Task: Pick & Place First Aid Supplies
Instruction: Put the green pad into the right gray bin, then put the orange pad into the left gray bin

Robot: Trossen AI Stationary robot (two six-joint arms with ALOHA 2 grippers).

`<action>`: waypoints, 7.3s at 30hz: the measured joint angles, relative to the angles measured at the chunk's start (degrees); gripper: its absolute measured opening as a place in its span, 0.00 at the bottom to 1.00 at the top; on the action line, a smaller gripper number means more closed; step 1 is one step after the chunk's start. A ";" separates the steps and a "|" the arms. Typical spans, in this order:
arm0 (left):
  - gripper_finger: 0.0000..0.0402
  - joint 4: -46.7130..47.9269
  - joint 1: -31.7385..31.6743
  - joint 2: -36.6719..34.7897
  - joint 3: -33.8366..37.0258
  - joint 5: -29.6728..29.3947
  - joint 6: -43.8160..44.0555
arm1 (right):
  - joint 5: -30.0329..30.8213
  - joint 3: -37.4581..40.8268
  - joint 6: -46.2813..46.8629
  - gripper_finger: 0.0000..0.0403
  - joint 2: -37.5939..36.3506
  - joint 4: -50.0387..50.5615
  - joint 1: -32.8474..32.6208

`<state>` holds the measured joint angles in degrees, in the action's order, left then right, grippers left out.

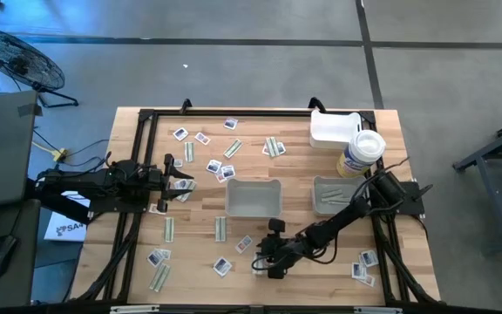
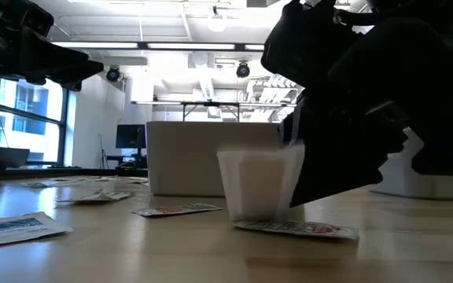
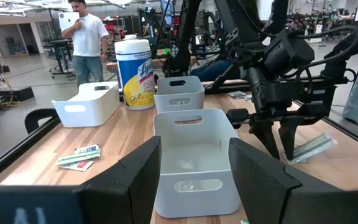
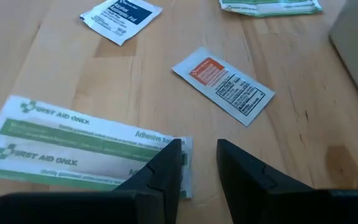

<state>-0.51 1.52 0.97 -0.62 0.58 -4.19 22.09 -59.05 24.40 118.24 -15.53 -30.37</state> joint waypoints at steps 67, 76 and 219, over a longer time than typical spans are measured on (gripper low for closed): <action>0.46 0.02 0.00 0.01 0.00 0.01 0.01 | 14.00 0.41 66.51 0.00 -43.95 97.42 -3.05; 0.46 0.02 -0.02 0.01 0.00 0.01 0.01 | 4.29 10.25 71.12 0.00 -43.95 91.15 3.84; 0.46 0.00 0.00 0.00 0.00 0.02 0.02 | -10.25 -0.90 12.92 0.19 -11.63 27.25 -3.73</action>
<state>-0.51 1.52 0.97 -0.62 0.60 -4.16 11.84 -59.94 37.32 106.61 11.72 -34.10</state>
